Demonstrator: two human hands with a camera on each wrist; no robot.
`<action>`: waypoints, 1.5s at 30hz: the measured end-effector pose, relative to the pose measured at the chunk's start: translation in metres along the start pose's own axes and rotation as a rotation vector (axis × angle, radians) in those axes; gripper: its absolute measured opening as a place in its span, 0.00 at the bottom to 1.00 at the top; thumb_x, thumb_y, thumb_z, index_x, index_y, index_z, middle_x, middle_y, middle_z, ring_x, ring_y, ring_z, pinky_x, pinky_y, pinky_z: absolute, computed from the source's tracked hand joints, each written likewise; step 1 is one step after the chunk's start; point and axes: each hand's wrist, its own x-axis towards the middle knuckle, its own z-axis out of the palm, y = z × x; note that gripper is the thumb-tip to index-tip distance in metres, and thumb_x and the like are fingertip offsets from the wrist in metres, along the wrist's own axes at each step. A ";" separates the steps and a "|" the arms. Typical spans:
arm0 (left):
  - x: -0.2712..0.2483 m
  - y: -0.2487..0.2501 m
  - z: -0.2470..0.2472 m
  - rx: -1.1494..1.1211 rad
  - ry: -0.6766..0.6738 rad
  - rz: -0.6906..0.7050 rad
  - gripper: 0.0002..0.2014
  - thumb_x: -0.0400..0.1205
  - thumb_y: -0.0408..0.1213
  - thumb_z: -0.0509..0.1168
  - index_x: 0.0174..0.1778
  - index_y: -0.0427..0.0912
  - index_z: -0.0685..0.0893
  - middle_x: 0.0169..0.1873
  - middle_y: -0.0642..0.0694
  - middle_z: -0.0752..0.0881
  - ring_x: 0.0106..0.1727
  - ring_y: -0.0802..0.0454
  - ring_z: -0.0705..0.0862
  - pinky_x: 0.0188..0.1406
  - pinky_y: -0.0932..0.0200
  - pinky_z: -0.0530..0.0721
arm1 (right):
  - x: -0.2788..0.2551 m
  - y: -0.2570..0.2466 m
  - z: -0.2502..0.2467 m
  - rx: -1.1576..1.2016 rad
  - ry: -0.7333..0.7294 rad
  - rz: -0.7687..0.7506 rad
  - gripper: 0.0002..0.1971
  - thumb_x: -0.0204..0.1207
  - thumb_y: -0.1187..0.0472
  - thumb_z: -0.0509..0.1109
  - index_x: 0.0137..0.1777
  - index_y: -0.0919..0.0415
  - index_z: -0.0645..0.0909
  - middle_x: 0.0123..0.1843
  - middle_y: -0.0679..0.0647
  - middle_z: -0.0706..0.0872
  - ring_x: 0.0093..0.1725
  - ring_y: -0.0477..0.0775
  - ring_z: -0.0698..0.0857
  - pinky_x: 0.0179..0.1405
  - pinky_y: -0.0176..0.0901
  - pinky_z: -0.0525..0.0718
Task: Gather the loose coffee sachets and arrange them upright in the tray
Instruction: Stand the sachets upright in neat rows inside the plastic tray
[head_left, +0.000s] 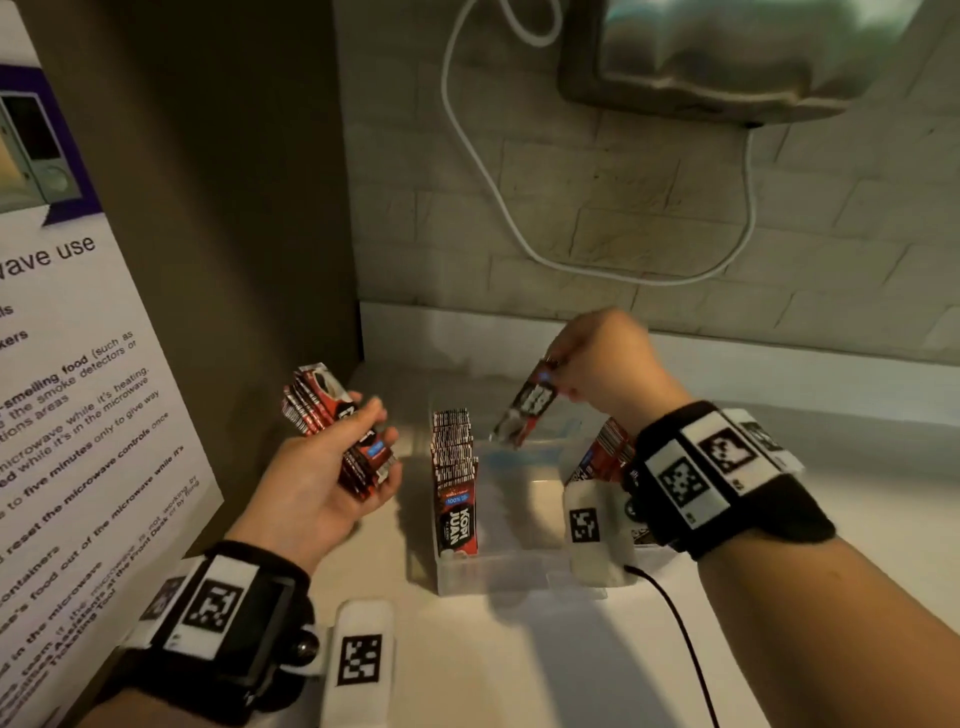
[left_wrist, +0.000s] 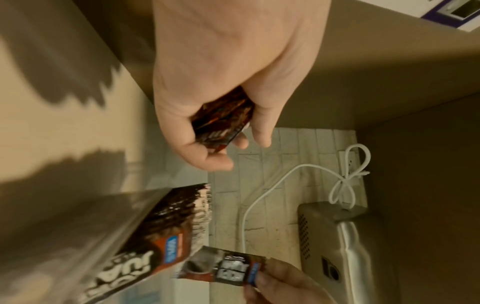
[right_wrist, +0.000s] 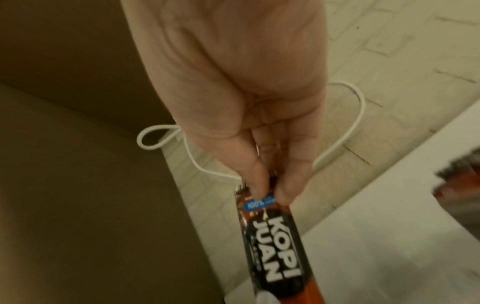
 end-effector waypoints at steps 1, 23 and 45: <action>0.000 -0.002 -0.003 0.005 0.004 -0.014 0.06 0.76 0.34 0.71 0.40 0.51 0.83 0.37 0.51 0.88 0.43 0.53 0.86 0.30 0.56 0.84 | 0.002 0.001 0.008 -0.040 -0.085 0.006 0.08 0.70 0.63 0.79 0.47 0.62 0.88 0.44 0.59 0.90 0.47 0.60 0.89 0.51 0.54 0.88; -0.001 -0.020 -0.008 0.033 0.050 -0.094 0.16 0.67 0.32 0.76 0.49 0.48 0.85 0.43 0.46 0.89 0.44 0.50 0.87 0.28 0.56 0.84 | 0.018 -0.003 0.072 -0.130 -0.218 -0.025 0.08 0.73 0.63 0.75 0.47 0.69 0.88 0.43 0.62 0.90 0.42 0.60 0.90 0.43 0.50 0.90; -0.013 -0.010 0.000 0.022 0.031 -0.076 0.08 0.81 0.35 0.63 0.53 0.46 0.84 0.45 0.46 0.87 0.45 0.49 0.86 0.31 0.55 0.81 | 0.002 -0.007 0.056 0.060 -0.263 0.081 0.05 0.73 0.64 0.75 0.42 0.65 0.83 0.40 0.62 0.89 0.37 0.59 0.90 0.43 0.54 0.91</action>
